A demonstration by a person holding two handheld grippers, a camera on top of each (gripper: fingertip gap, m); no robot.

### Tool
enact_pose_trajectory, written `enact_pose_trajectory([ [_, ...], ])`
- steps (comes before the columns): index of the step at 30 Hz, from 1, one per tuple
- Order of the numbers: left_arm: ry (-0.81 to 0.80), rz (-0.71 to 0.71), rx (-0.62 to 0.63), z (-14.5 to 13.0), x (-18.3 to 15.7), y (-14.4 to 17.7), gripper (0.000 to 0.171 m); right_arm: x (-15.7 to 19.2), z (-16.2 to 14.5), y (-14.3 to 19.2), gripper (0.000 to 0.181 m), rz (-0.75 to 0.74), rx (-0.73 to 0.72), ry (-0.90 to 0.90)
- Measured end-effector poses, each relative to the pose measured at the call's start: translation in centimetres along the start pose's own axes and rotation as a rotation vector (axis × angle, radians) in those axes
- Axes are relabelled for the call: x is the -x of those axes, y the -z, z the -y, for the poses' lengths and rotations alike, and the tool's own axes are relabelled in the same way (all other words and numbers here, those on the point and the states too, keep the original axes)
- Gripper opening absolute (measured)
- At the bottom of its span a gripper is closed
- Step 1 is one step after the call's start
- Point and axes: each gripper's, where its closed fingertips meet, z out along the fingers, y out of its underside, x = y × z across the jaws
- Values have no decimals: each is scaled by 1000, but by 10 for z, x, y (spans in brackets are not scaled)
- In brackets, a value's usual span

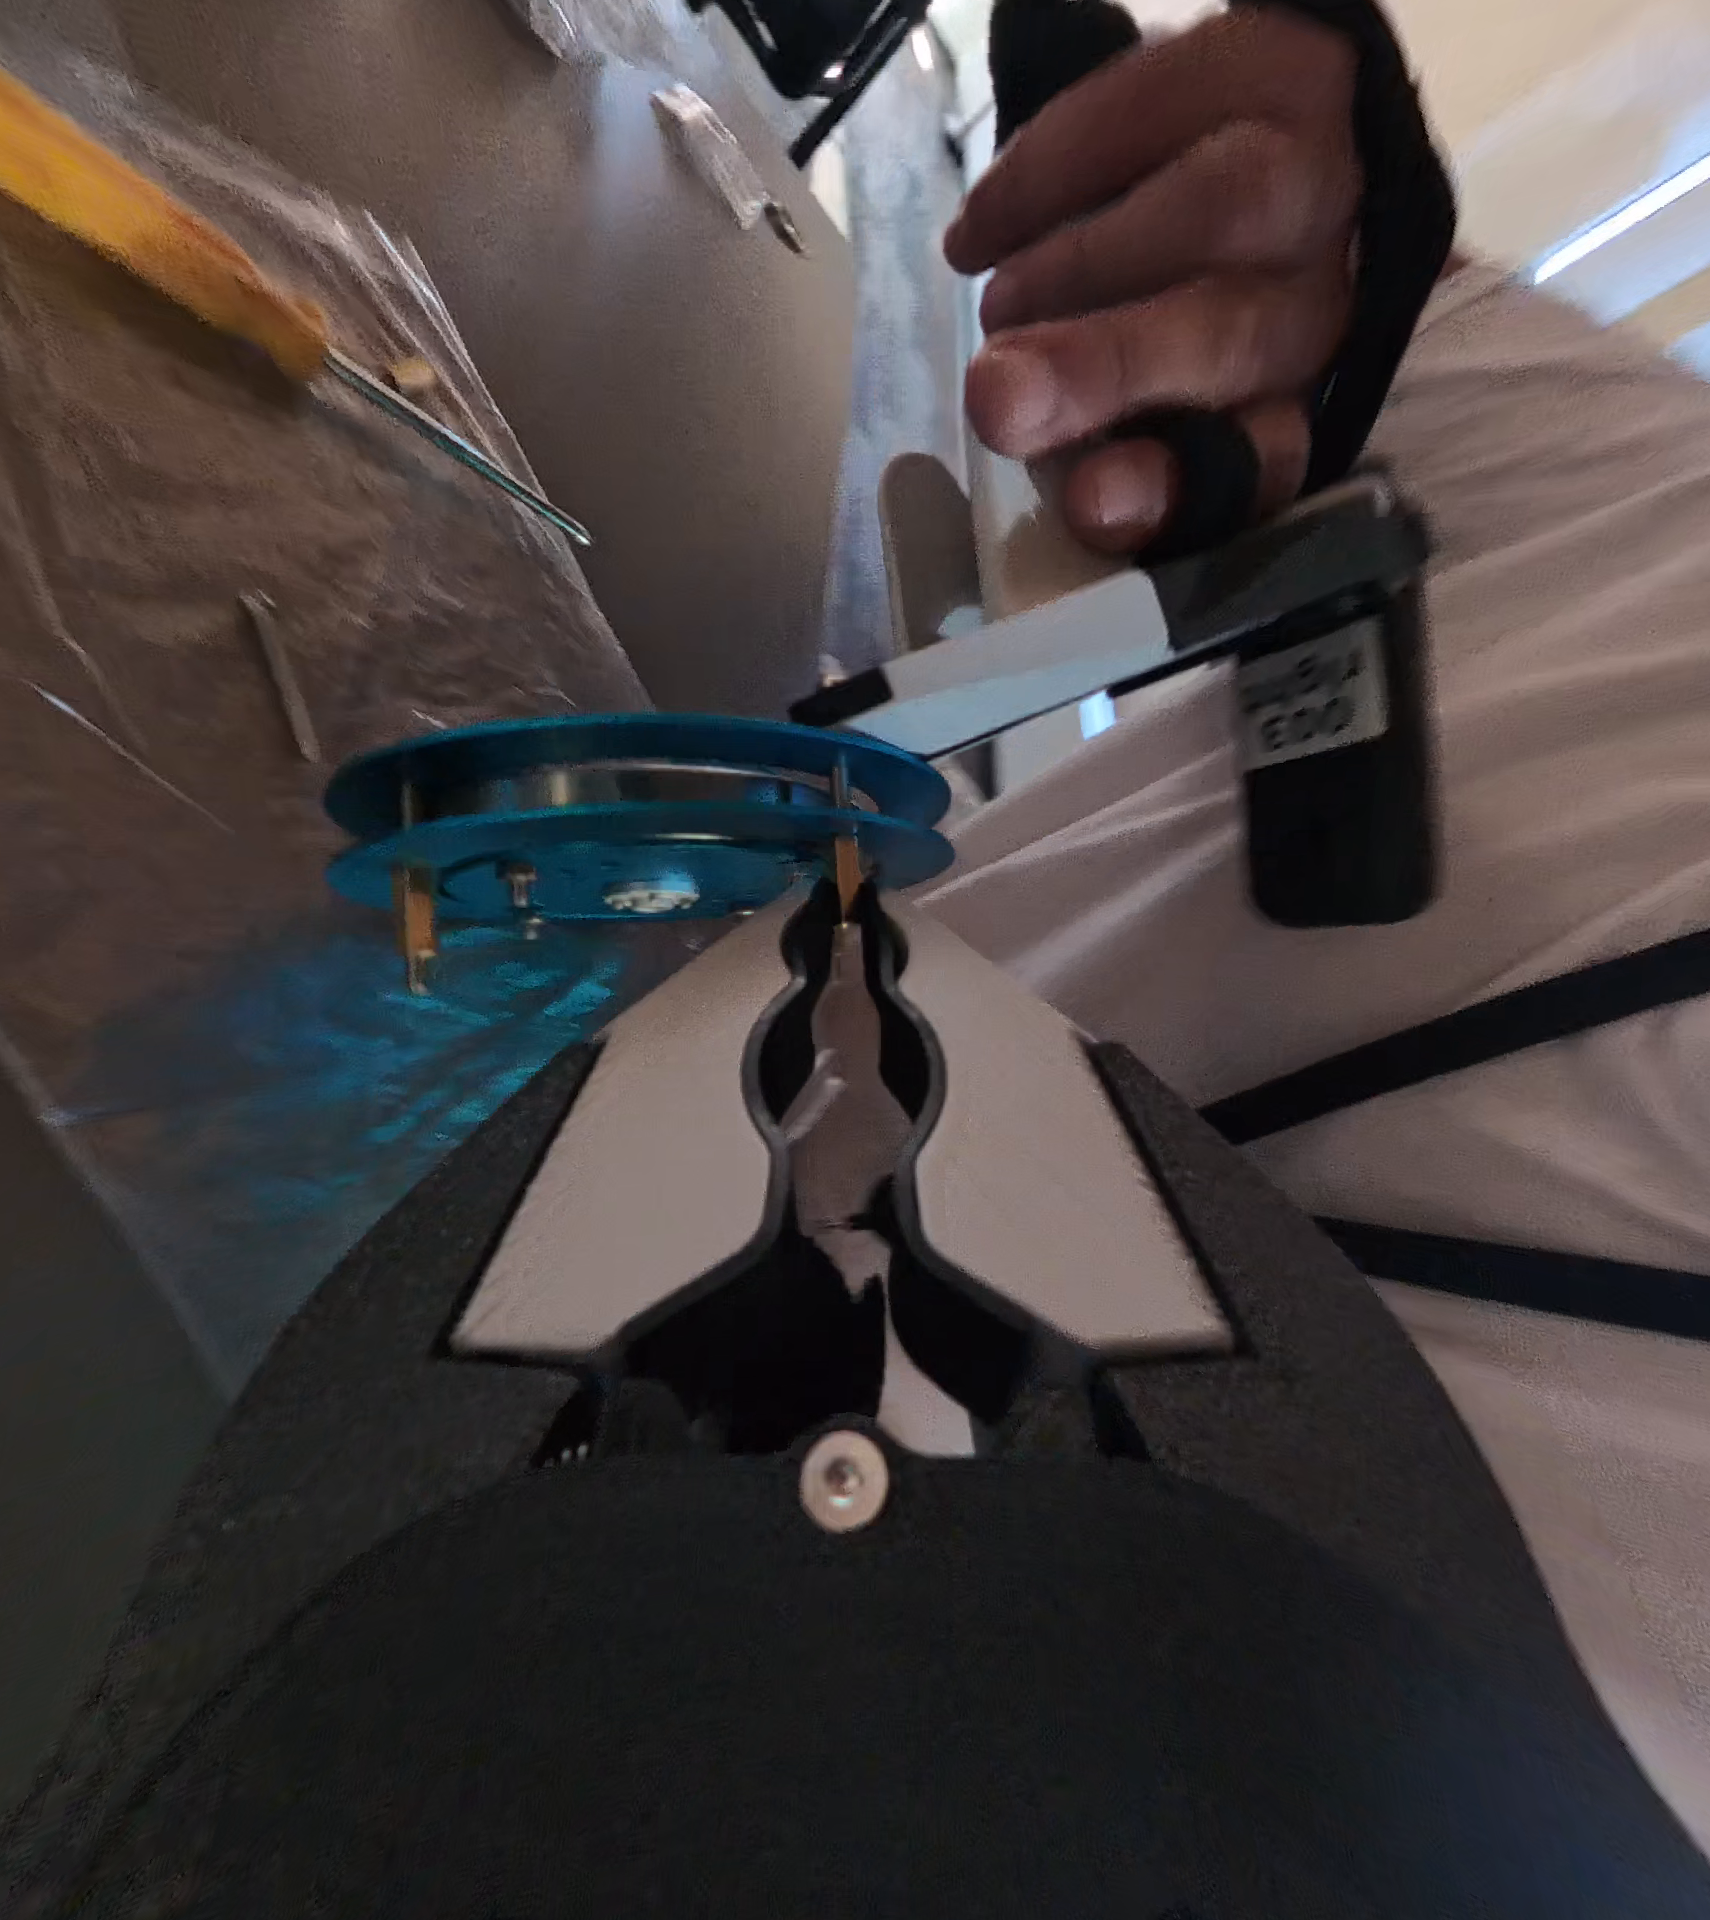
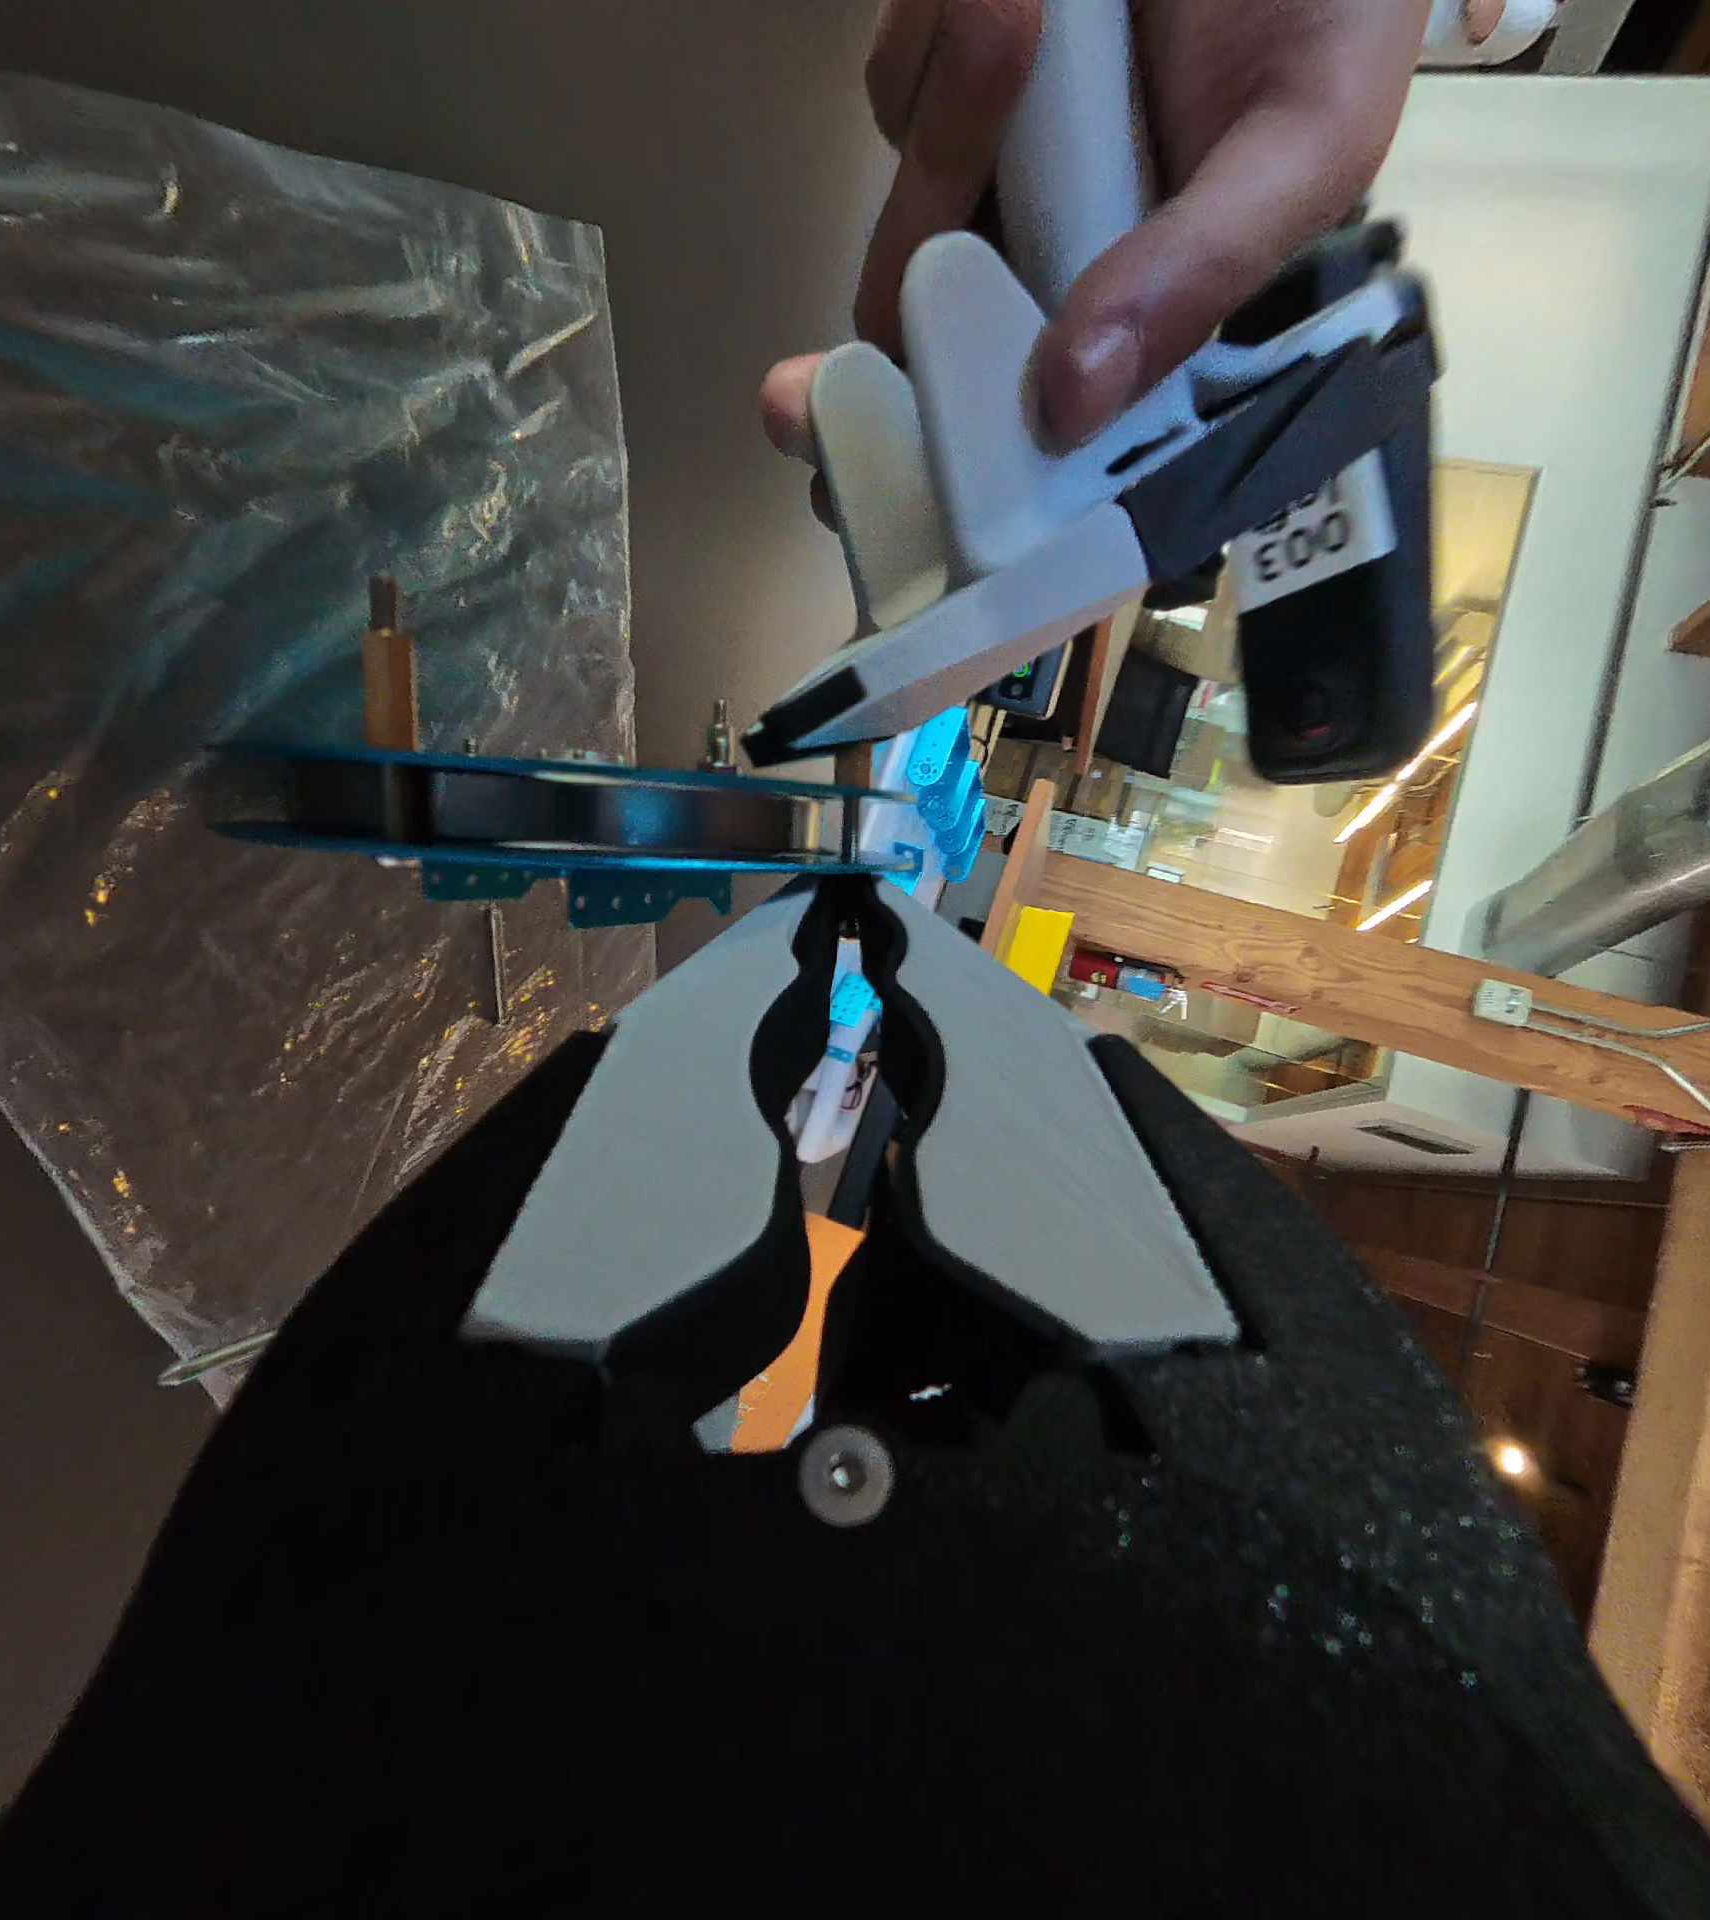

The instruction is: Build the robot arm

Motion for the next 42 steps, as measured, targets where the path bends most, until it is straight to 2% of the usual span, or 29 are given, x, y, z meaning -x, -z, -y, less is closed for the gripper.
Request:
enact_pose_trajectory([
  [6, -565, 363, -31, 12, 21, 10, 6, -2, -13, -10, 1, 33, -3, -89],
  [7, -651, 406, -42, 14, 26, 14, 7, -3, -18, -15, 2, 29, -1, -137],
  [9, -730, 404, -85, 20, 33, 24, 8, -6, -30, -24, 1, 6, -10, -214],
  [16, -686, 254, -293, 59, 60, 57, 12, -12, -65, -55, 2, -95, -89, -417],
  [21, -725, 291, -414, 80, 76, 67, 12, -14, -65, -60, 3, -209, -152, -425],
  [25, -737, 365, -508, 73, 86, 75, 18, -12, -58, -52, 2, -268, -180, -372],
  [27, -783, 396, -570, 77, 80, 85, 23, -11, -54, -49, 3, -295, -202, -383],
  [32, -878, 529, -545, 73, 89, 91, 26, -10, -58, -48, 2, -310, -158, -345],
  [38, -926, 509, -520, 67, 83, 83, 28, -8, -60, -48, 3, -257, -173, -429],
  [42, -982, 526, -486, 63, 81, 75, 31, -8, -58, -48, 3, -263, -167, -406],
])
